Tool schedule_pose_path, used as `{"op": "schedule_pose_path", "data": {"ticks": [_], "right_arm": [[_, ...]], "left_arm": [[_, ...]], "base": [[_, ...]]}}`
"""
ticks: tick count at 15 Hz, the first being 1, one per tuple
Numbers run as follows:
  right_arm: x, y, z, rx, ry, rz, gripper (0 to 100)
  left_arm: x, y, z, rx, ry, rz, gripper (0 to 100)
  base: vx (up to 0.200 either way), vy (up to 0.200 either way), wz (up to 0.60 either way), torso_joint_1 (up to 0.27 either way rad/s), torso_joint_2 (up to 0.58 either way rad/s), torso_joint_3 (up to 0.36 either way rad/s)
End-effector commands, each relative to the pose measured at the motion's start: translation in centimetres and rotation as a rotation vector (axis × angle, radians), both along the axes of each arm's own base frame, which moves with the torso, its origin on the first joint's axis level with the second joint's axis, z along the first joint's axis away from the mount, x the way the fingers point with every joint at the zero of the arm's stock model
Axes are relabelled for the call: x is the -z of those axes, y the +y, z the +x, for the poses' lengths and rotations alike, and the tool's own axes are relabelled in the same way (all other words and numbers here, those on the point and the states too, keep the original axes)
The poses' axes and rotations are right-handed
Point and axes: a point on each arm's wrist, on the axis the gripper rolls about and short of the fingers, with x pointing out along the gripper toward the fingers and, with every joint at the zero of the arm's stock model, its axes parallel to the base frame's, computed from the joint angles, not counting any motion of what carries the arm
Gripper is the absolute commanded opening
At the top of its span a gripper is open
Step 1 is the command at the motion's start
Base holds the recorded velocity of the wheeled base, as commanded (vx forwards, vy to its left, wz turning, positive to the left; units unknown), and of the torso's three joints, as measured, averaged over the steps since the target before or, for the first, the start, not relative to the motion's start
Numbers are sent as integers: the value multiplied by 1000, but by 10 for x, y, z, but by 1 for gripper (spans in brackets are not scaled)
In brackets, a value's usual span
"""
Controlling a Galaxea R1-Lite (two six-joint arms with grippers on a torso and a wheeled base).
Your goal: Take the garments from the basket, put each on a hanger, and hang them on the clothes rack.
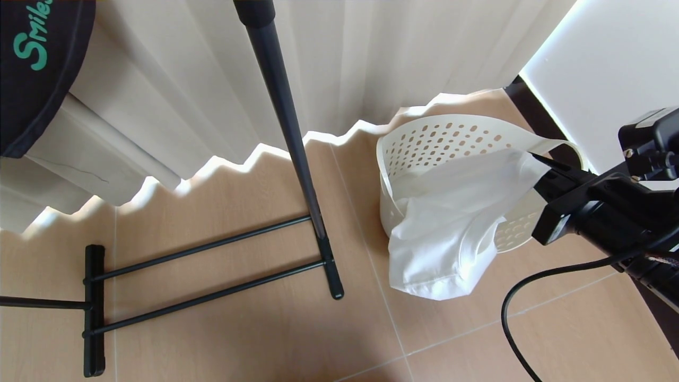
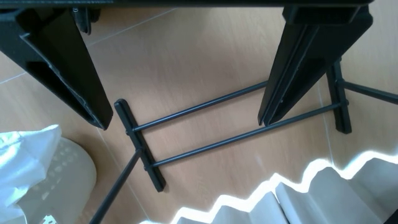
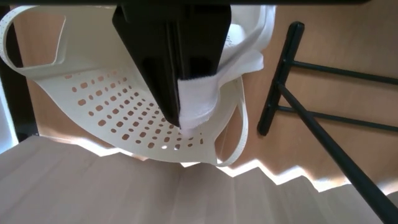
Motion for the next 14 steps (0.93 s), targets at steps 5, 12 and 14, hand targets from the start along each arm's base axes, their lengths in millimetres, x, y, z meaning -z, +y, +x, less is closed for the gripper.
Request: {"op": "schedule_pose_path", "data": {"ticks": [5,12,14], "right_arm": [[2,-2,3,12,8,-5,0],[6,-6,10,37,20,-14,0],[6,-8,11,48,22,-15,0]], "left_arm": [[0,0,0,0,-1,-1,100],[0,0,0,-2,-1,-2,100],[0,0,0,0,-1,-2,100]], "base": [[0,0,0,1,2,120],[0,0,0,2,3,198],[0,0,0,0,2,210]]}}
